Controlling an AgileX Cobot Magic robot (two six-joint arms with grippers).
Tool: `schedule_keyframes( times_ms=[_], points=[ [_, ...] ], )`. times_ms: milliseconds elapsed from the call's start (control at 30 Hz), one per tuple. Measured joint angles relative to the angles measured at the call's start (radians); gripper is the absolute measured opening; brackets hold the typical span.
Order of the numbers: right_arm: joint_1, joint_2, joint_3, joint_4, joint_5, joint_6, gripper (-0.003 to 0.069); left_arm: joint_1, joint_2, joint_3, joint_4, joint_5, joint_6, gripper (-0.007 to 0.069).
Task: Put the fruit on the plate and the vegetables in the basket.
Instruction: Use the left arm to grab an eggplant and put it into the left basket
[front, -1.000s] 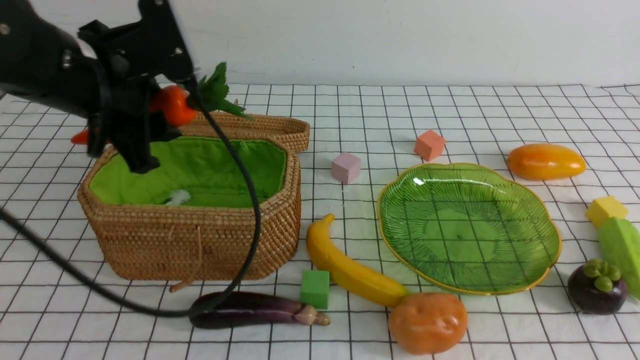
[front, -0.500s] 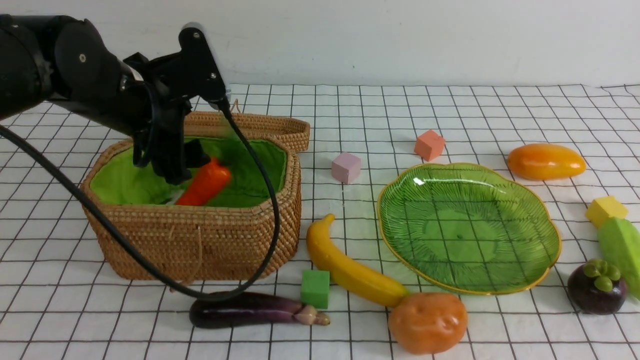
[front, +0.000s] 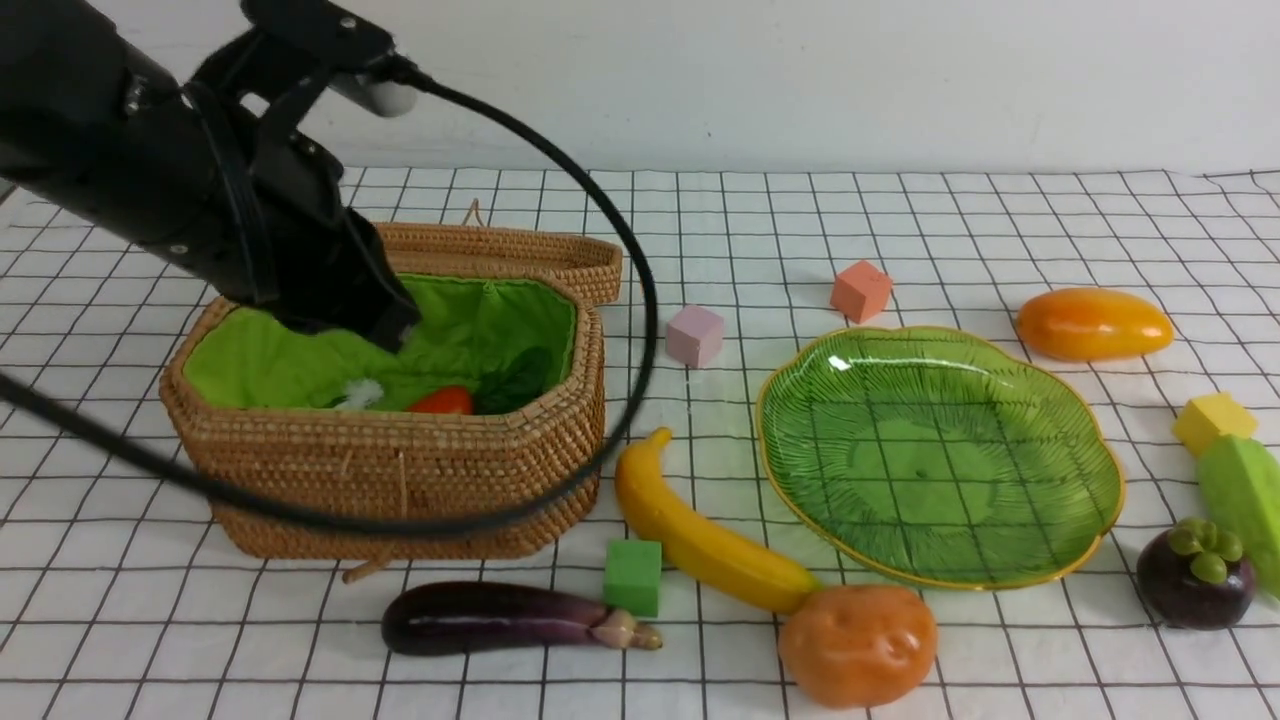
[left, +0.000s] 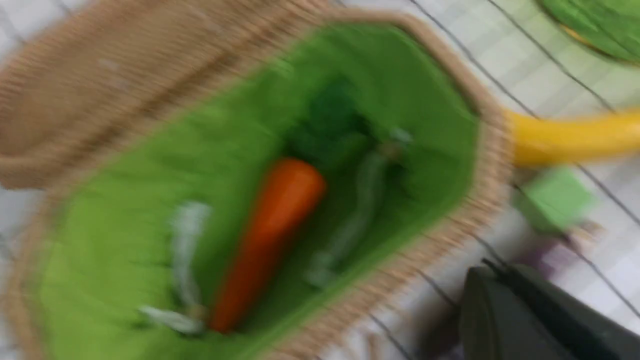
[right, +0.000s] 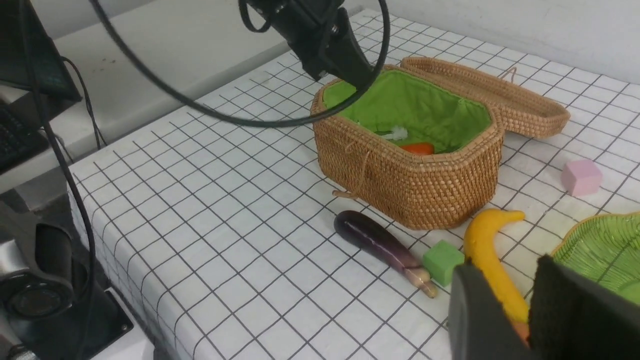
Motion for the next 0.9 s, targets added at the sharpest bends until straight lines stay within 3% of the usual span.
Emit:
schedule_keyframes(
  times_ms=[200,300,467,600,700,800,900],
  points=[
    [0.000,0.000,0.000,-0.028,0.115,0.012,0.0196,-0.307,-0.009,0.143,0.158,0.123,-0.048,-0.0013],
    [0.000,0.000,0.000,-0.045,0.170,0.016,0.0196,-0.396,-0.001,0.217,0.206,0.098,-0.051,-0.0012],
    [0.000,0.000,0.000,-0.052,0.208,0.019,0.0196,-0.436,0.043,0.297,0.231,-0.027,0.007,0.0078],
    [0.000,0.000,0.000,-0.051,0.213,0.019,0.0196,-0.436,0.125,0.316,0.295,-0.160,0.028,0.0308],
    [0.000,0.000,0.000,-0.048,0.212,0.019,0.0196,-0.436,0.179,0.316,0.346,-0.219,0.029,0.0425],
    [0.000,0.000,0.000,-0.040,0.212,0.019,0.0196,-0.436,0.228,0.316,0.423,-0.260,0.027,0.0485],
    [0.000,0.000,0.000,-0.031,0.216,0.019,0.0196,-0.436,0.250,0.316,0.468,-0.286,0.011,0.0496]
  ],
)
